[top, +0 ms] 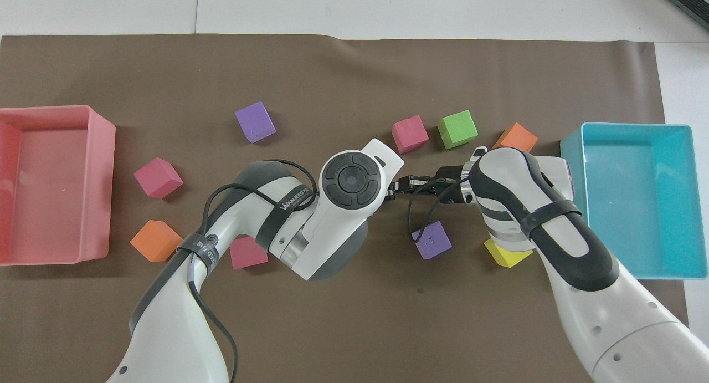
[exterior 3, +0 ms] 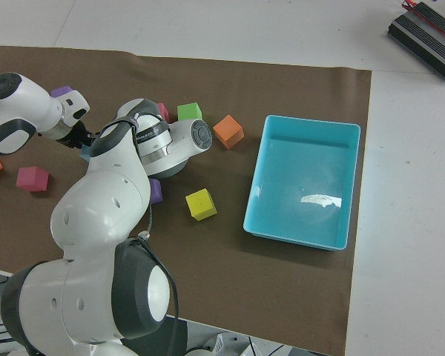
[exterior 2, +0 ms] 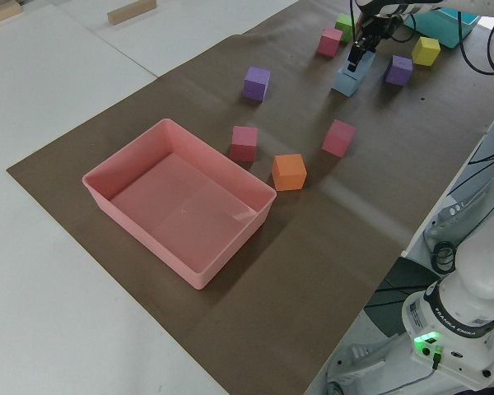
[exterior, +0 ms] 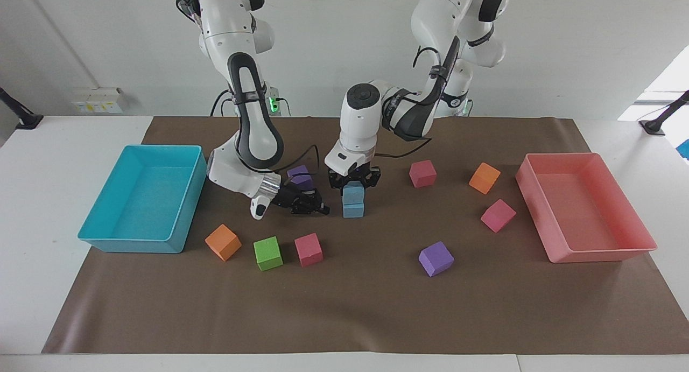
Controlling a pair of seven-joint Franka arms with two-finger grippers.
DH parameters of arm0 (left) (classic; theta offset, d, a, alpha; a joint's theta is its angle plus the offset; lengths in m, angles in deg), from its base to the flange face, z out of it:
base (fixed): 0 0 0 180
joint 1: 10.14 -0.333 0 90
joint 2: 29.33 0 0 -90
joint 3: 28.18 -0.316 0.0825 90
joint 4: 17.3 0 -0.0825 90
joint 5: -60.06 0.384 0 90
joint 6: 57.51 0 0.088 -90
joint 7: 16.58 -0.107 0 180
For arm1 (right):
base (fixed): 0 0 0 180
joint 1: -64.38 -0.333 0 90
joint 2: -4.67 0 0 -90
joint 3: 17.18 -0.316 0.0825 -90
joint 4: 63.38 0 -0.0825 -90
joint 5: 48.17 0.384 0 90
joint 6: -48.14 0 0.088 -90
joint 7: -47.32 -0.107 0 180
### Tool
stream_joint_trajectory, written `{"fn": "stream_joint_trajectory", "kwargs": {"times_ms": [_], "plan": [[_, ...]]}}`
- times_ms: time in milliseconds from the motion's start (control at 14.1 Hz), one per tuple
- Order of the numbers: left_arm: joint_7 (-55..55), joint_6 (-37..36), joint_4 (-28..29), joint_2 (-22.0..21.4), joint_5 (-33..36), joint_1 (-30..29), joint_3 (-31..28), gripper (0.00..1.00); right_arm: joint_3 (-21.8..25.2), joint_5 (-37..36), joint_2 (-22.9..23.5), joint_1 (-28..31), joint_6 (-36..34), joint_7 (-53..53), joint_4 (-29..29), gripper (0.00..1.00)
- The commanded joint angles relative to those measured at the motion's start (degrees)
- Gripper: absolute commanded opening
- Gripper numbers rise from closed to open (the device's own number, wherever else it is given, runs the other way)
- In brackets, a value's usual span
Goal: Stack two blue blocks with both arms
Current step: 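Lower the held cube onto the center blue cube and open the left gripper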
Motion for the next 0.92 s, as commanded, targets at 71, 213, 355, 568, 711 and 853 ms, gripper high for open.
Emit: {"fn": "stream_joint_trajectory", "kwargs": {"times_ms": [71,213,355,568,711,853], "plan": [[1.38,-1.46,-1.38,0.43,0.3,1.11,-1.02,0.0,-0.25,1.79,-0.33,0.04,1.35,2.04,-0.77,0.0],[1.38,-0.94,-1.38,0.43,0.22,1.11,-1.02,0.0,-0.25,1.88,-0.41,0.04,1.35,2.04,-0.77,0.0],[1.29,-0.59,-1.38,0.43,0.3,1.02,-1.02,0.0,-0.25,1.88,-0.41,0.04,1.35,2.04,-0.77,0.0],[1.29,-0.15,-1.38,0.52,0.3,0.84,-1.02,0.0,-0.25,1.88,-0.42,0.04,1.35,2.04,-0.77,0.0],[1.29,0.47,-1.38,0.6,0.3,0.76,-1.02,0.0,-0.25,1.79,-0.42,0.04,1.35,2.04,-0.77,0.0],[1.2,1.7,-1.29,0.6,0.3,0.49,-0.93,0.0,-0.25,1.88,-0.33,0.04,1.35,2.04,-0.77,0.0]]}}
